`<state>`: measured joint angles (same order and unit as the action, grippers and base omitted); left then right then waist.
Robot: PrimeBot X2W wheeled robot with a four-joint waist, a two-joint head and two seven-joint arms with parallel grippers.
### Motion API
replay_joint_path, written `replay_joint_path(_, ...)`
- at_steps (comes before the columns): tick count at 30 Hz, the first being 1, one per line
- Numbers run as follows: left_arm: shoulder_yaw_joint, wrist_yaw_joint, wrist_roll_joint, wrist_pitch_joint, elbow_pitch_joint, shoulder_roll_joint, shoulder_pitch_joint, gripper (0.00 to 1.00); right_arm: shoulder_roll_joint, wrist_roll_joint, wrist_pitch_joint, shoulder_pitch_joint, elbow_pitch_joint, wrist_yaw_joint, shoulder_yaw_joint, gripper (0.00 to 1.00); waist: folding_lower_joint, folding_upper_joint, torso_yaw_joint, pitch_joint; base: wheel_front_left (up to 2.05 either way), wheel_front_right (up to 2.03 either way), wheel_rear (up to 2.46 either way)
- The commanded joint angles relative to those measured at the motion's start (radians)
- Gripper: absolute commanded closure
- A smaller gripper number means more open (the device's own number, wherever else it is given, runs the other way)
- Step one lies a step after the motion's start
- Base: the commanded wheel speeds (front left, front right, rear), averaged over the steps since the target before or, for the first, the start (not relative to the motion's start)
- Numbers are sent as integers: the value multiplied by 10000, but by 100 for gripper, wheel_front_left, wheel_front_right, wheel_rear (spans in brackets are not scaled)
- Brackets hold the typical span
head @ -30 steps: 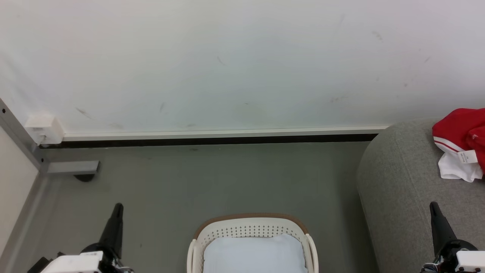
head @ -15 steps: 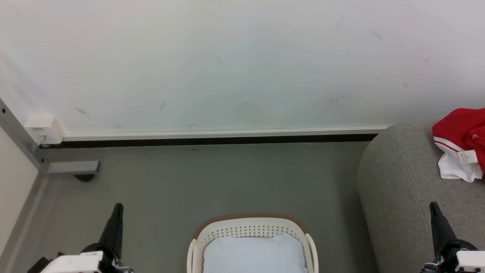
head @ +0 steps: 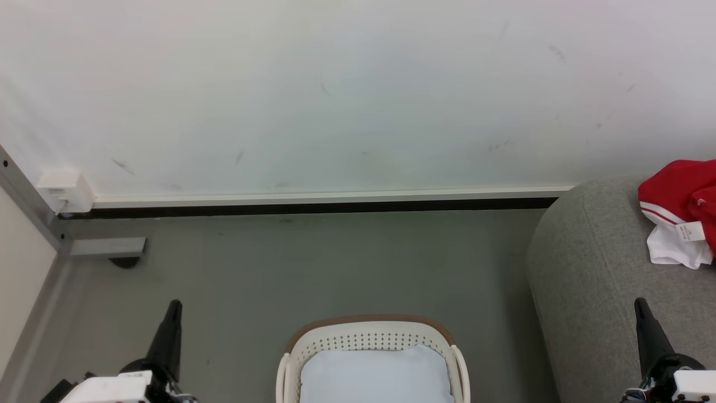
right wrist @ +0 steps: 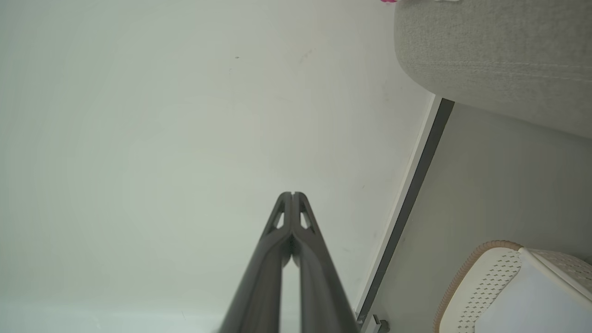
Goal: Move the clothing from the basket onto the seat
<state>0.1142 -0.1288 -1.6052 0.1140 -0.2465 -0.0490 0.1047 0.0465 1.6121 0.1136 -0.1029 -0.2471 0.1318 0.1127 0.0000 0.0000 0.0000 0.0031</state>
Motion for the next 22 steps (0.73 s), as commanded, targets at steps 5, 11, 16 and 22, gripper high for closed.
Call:
replay_joint_path(5, 24, -51, -141, 39, 37, -22, 84, 100, 70, 18, 43, -116, 52, -21, 36, 100, 0, 0, 0, 0, 0, 0, 0)
replay_joint_path(11, 24, -51, -141, 38, 37, -22, 84, 100, 70, 18, 42, -116, 52, -21, 36, 100, 0, 0, 0, 0, 0, 0, 0)
replay_joint_path(16, 23, -51, -141, 38, 37, -22, 84, 100, 70, 18, 42, -116, 52, -21, 36, 100, 0, 0, 0, 0, 0, 0, 0)
replay_joint_path(22, 23, -51, -141, 36, 37, -22, 84, 100, 70, 18, 42, -116, 52, -21, 37, 100, 0, 0, 0, 0, 0, 0, 0)
